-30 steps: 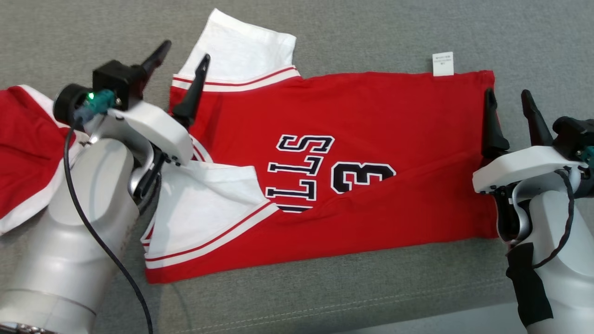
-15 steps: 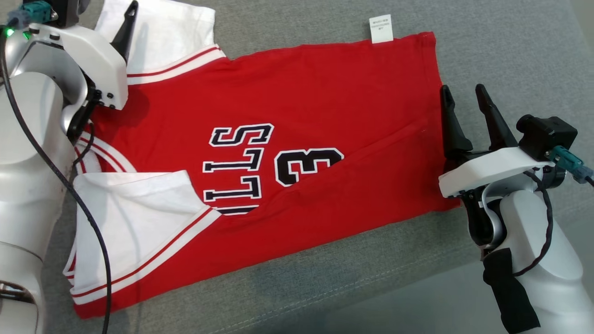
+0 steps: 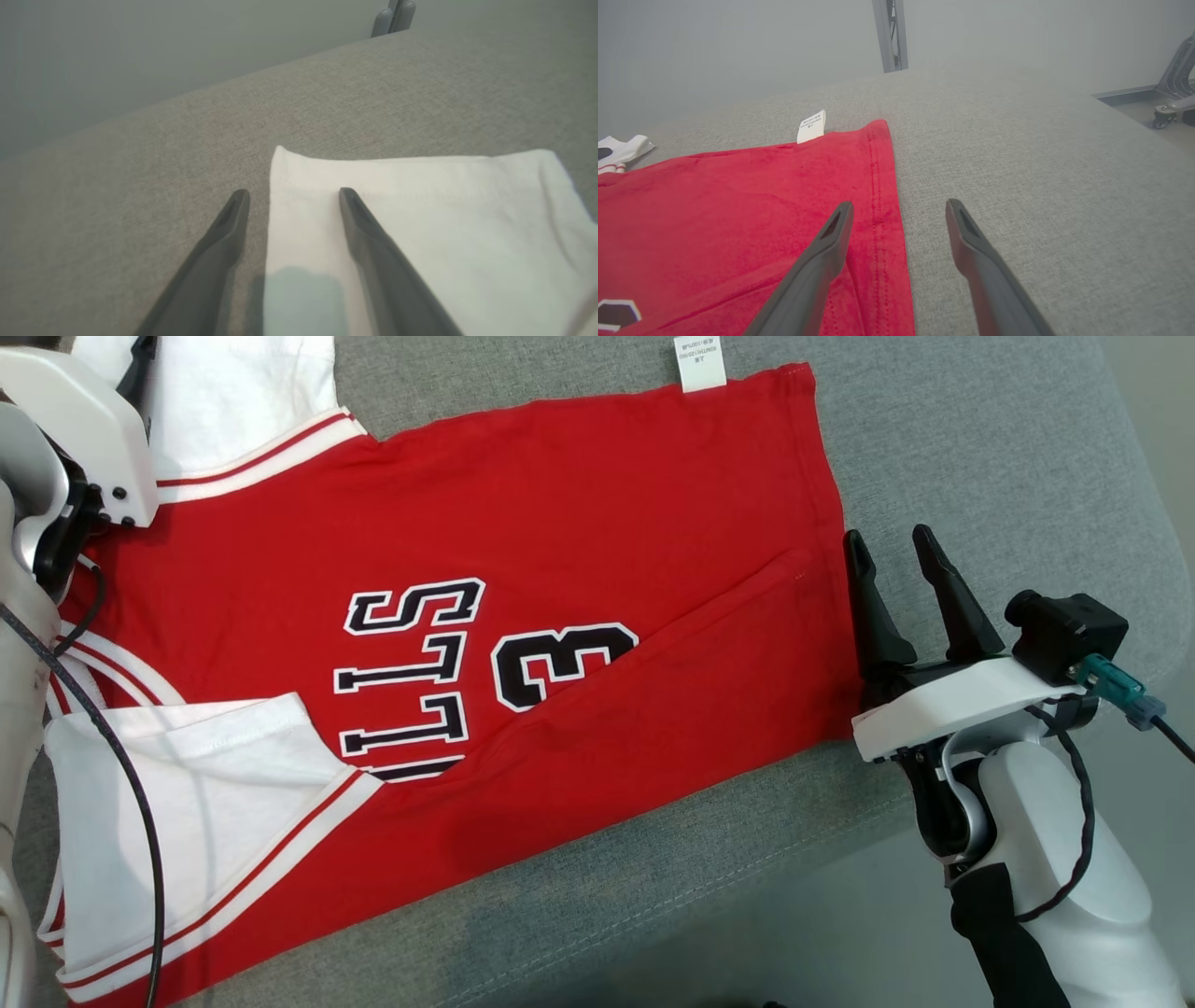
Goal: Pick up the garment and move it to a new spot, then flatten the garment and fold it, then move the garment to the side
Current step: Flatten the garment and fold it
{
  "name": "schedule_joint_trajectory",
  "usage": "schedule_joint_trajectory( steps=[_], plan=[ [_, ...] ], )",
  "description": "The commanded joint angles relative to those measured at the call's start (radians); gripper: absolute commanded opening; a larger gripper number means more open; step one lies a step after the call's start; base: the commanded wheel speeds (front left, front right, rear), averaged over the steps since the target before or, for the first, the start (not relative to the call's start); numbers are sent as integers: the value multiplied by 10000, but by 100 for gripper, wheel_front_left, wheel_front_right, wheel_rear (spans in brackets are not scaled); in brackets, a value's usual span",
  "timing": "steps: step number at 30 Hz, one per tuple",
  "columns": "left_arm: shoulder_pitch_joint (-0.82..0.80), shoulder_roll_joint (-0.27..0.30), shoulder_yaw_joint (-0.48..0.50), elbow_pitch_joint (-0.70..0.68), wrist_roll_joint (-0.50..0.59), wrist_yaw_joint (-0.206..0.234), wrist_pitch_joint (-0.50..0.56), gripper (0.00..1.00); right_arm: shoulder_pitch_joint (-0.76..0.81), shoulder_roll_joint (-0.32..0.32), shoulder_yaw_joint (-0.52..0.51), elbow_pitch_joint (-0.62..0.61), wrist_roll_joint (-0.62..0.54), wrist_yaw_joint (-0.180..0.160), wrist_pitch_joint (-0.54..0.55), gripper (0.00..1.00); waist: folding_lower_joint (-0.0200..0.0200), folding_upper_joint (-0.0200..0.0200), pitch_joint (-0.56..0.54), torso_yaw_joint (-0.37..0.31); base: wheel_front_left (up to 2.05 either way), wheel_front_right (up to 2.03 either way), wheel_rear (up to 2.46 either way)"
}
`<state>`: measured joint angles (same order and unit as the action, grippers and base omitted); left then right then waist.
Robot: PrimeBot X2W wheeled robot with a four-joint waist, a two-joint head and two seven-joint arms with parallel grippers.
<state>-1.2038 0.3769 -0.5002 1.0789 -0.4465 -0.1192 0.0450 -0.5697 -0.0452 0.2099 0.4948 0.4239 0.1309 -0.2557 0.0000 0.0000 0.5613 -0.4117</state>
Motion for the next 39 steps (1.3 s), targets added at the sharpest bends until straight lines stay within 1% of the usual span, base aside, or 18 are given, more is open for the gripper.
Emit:
schedule_joint_trajectory(
  steps=[1, 2, 3, 8, 13, 16, 19, 21, 24, 27, 34, 38, 39],
  plan=[
    [-446, 371, 184, -117, -86, 34, 10, 37, 269, -51, 170, -304, 63, -2, -61, 100, 0, 0, 87, -29, 0, 0, 0],
    [-460, 369, 169, -106, -99, 24, -34, 9, 273, -51, 163, -338, 74, -2, -61, 100, 0, 0, 127, -27, 0, 0, 0],
    [-461, 355, 147, -96, -109, 14, -84, 0, 275, -51, 146, -358, 70, -2, -61, 100, 0, 0, 150, -10, 0, 0, 0],
    [-452, 204, -24, -333, -161, -56, -953, 0, 26, -51, -184, -355, -39, -2, -61, 100, 0, 0, 254, 305, 0, 0, 0],
    [-325, -68, -245, -727, -296, -97, -1853, 0, -613, -51, -747, -140, -70, -2, -61, 100, 0, 0, 349, 722, 0, 0, 0],
    [-247, -172, -376, -890, -340, -105, -2121, 0, -967, -51, -960, 51, -77, -2, -61, 100, 0, 0, 403, 896, 0, 0, 0],
    [-17, -358, -571, -1141, -462, -110, -2427, 0, -1501, -51, -858, 852, -73, -2, -61, 100, 0, 0, 456, 1139, 0, 0, 0],
    [118, -420, -695, -1331, -474, -111, -2634, 0, -1909, -51, -650, 1605, 99, -2, -41, 100, 0, 0, 474, 1274, 0, 0, 0],
    [398, -606, -651, -1563, -673, -112, -2837, 0, -2574, -51, -549, 2672, 127, -2, 13, 100, 0, 0, 490, 1415, 0, 0, 0],
    [650, -760, -601, -1799, -760, -88, -2951, 0, -3108, -51, -461, 3489, 199, -2, 4, 100, 0, 0, 486, 1521, 0, 0, 0],
    [1012, -849, -669, -2315, -650, -44, -3035, 0, -4141, -51, -398, 4978, 309, -2, -27, 100, 0, 0, 565, 1695, 0, 0, 0],
    [1140, -846, -698, -2554, -620, -44, -3049, 0, -4484, -51, -307, 5555, 442, -2, -44, 100, 0, 0, 623, 1758, 0, 0, 0],
    [1174, -838, -706, -2606, -614, -45, -3051, 0, -4508, -51, -257, 5650, 481, -2, -48, 80, 0, 0, 620, 1761, 0, 0, 0]
  ],
)
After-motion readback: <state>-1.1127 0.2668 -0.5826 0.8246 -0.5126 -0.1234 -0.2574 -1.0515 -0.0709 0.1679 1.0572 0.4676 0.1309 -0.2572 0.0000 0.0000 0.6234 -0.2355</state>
